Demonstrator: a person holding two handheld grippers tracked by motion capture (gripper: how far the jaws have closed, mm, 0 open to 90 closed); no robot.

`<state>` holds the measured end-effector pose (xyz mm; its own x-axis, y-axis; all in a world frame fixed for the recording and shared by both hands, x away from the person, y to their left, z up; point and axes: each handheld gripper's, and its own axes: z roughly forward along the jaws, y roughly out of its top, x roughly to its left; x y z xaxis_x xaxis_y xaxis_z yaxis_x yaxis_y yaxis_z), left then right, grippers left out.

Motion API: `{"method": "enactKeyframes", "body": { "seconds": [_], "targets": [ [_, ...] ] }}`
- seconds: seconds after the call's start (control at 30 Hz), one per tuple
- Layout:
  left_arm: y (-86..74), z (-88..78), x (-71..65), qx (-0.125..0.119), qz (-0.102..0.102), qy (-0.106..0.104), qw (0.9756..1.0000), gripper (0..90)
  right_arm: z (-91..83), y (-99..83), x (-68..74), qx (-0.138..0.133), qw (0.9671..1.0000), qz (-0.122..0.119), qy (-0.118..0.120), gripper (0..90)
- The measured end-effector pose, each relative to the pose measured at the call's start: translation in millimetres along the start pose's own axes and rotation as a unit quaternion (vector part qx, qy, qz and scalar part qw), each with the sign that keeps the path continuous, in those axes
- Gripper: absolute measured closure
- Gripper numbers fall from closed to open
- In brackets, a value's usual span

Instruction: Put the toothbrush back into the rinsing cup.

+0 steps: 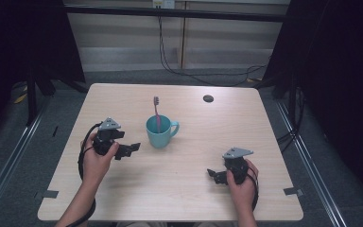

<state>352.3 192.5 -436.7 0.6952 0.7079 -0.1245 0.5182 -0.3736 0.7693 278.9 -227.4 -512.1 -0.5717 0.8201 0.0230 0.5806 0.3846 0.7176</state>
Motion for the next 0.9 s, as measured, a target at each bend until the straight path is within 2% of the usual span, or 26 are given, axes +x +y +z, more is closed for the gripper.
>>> {"method": "enactKeyframes", "body": {
  "seconds": [0.6,0.9],
  "targets": [
    [-17.6,1.4,1.9,0.009,-0.002,0.006,0.9999,17.5,0.0,0.0,-0.2,0.000,1.0000,-0.001,0.000,11.2],
    [-27.3,4.2,2.6,0.022,0.005,0.005,0.9997,17.5,0.0,0.0,-0.2,0.000,1.0000,-0.001,0.000,11.2]
  ]
}}
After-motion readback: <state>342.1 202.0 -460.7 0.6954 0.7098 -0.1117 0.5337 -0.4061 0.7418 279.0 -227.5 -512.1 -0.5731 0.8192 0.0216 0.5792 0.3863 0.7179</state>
